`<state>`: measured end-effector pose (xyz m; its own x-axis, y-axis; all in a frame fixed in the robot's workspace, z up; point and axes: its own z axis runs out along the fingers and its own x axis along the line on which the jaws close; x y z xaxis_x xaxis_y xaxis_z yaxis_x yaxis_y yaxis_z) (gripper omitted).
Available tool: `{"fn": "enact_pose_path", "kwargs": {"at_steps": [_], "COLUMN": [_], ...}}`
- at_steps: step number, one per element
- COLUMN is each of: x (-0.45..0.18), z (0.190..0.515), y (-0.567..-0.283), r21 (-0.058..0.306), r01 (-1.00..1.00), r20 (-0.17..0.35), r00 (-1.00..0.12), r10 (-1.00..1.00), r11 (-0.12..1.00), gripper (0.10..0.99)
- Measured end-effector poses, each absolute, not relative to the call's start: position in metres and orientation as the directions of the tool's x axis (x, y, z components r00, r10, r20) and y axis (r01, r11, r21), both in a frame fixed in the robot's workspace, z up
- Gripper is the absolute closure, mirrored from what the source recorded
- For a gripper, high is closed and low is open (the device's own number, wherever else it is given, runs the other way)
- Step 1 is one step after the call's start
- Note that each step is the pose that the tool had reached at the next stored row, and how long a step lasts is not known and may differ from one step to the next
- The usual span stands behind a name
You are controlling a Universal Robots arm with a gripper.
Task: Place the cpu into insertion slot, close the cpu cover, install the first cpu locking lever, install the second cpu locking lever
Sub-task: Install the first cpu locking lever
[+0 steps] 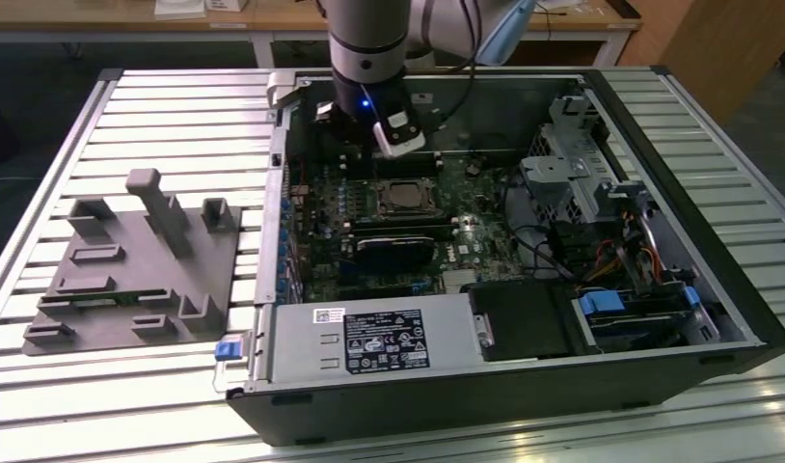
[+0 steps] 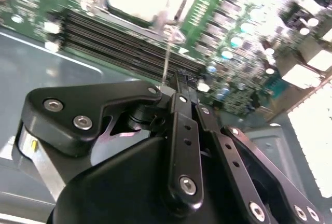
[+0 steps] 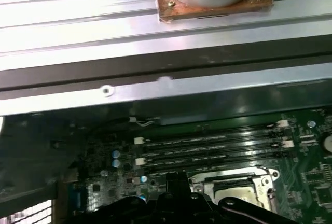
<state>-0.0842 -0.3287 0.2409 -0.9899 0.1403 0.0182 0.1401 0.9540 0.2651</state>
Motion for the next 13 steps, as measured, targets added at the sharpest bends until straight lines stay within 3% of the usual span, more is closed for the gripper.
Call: {"fn": "enact_pose_path", "kwargs": {"at_steps": [13], "x": [-0.038], "z": [0.241], "y": [-0.329], "r21": [0.265], "r01": [0.140], "r20": [0.018], "r00": [-0.990], "r10": [0.140], "r11": [0.954], "gripper": [0.980]}}
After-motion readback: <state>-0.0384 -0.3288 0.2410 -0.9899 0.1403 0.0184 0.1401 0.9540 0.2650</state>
